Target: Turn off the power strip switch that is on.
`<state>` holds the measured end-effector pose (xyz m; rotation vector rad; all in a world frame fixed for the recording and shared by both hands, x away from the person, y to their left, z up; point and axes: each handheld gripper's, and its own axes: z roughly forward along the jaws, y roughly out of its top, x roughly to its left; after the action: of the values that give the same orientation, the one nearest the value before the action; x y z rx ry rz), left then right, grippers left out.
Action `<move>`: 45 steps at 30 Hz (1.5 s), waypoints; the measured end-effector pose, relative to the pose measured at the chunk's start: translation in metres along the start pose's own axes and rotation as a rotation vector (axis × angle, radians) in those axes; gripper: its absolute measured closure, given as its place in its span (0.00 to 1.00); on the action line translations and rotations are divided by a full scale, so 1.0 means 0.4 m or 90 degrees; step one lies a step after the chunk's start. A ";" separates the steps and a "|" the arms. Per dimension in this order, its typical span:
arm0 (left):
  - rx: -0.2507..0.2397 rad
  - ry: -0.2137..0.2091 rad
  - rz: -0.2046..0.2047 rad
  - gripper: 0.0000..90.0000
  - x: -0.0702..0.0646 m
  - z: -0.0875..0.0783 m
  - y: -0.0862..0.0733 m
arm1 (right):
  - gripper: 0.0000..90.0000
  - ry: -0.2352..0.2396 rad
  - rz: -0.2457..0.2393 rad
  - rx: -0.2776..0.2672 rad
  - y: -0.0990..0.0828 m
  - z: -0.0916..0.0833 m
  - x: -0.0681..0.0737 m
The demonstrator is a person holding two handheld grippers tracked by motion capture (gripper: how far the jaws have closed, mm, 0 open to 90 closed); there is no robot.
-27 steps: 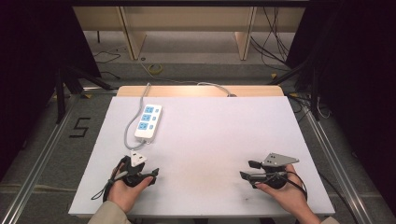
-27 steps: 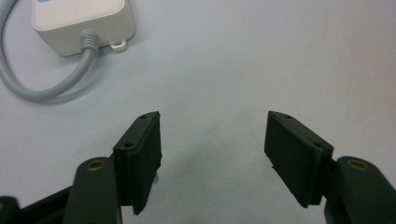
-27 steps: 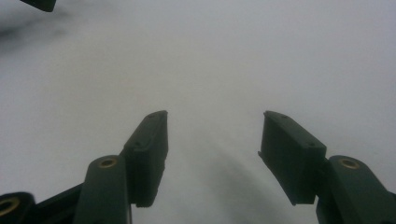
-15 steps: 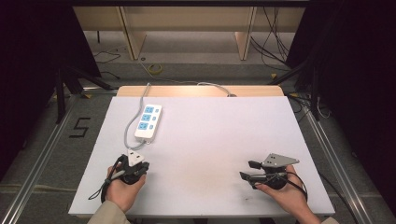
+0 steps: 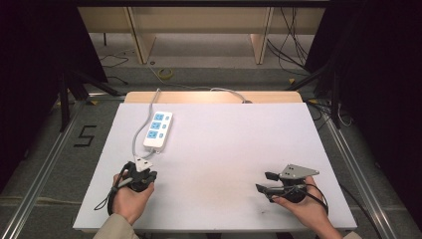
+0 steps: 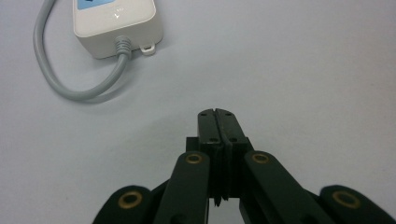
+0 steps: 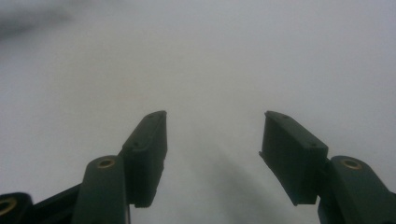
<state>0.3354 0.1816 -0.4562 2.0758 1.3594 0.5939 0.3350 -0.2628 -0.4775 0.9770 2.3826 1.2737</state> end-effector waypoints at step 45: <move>0.029 0.018 -0.038 1.00 0.044 0.035 0.090 | 0.46 0.001 -0.001 0.005 -0.003 -0.002 0.001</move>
<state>0.3751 0.1835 -0.4411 2.0626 1.4581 0.5733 0.3337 -0.2636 -0.4779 0.9760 2.3909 1.2653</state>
